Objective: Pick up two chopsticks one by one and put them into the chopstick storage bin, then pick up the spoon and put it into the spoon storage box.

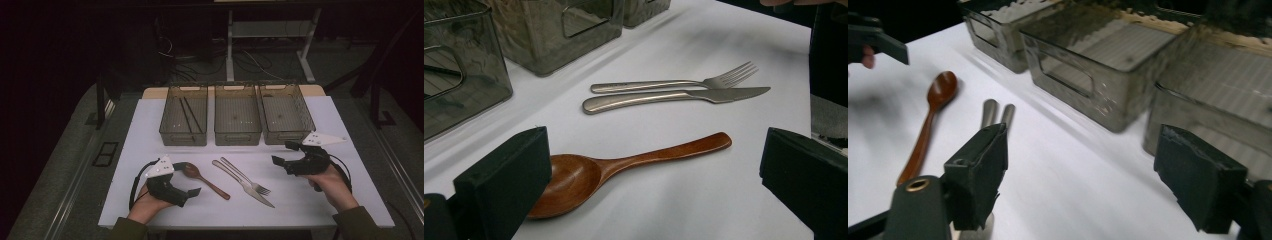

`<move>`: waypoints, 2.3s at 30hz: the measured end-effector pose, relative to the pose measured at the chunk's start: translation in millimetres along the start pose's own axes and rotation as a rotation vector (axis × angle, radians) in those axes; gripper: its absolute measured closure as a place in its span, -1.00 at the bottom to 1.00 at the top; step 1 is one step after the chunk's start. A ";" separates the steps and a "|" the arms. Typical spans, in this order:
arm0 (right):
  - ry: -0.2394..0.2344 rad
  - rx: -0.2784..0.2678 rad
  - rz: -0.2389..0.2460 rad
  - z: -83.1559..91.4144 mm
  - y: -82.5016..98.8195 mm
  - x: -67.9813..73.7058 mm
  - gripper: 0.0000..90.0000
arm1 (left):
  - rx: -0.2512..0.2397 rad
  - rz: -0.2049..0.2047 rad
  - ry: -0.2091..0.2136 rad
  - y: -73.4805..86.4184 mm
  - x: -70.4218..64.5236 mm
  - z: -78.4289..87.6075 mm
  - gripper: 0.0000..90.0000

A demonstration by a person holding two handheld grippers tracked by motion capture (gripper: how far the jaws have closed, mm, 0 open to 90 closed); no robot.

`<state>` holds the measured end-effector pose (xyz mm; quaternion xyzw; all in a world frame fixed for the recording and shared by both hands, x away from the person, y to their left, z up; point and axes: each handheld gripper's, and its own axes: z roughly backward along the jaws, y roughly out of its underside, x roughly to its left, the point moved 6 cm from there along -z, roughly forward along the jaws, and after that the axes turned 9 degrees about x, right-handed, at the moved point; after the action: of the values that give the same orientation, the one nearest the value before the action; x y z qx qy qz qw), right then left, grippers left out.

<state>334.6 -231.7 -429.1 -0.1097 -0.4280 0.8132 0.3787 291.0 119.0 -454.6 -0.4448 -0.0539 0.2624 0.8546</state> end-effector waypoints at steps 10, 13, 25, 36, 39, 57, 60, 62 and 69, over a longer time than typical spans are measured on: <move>0.031 0.025 0.011 9.9 35.1 -0.5 -0.60 | -0.003 0.001 -0.003 0.0 0.9 1.3 -1.00; 0.033 0.038 0.021 10.3 43.7 1.4 -0.64 | -0.003 0.001 -0.002 0.1 0.8 1.3 -1.00; 0.080 0.053 -0.003 19.9 66.8 -0.1 -0.64 | -0.002 0.003 -0.012 1.3 1.2 3.1 -1.00; 0.102 0.074 -0.037 20.2 71.6 0.5 -0.69 | 0.019 0.000 -0.029 0.0 5.1 -0.7 -0.95; 0.096 0.080 -0.018 20.2 72.7 3.3 -0.70 | 0.017 -0.002 -0.031 -3.0 6.9 -2.0 -0.84; 0.097 0.083 -0.026 19.5 72.4 1.6 -0.69 | 0.110 0.023 -0.113 -18.9 49.3 -21.6 0.32; 0.097 0.086 -0.028 19.2 72.9 1.3 -0.69 | 0.148 0.027 -0.115 -19.2 56.4 -28.3 0.51; 0.098 0.090 -0.029 19.4 73.4 0.9 -0.69 | 0.172 0.023 -0.117 -20.2 59.2 -33.1 0.63; 0.098 0.090 -0.030 19.8 73.7 0.5 -0.69 | 0.263 0.025 -0.135 -18.1 66.3 -45.2 0.94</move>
<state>285.8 -269.0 -474.4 -0.1257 -0.3737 0.8195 0.4159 369.7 110.3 -476.8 -0.3109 -0.0707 0.3069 0.8968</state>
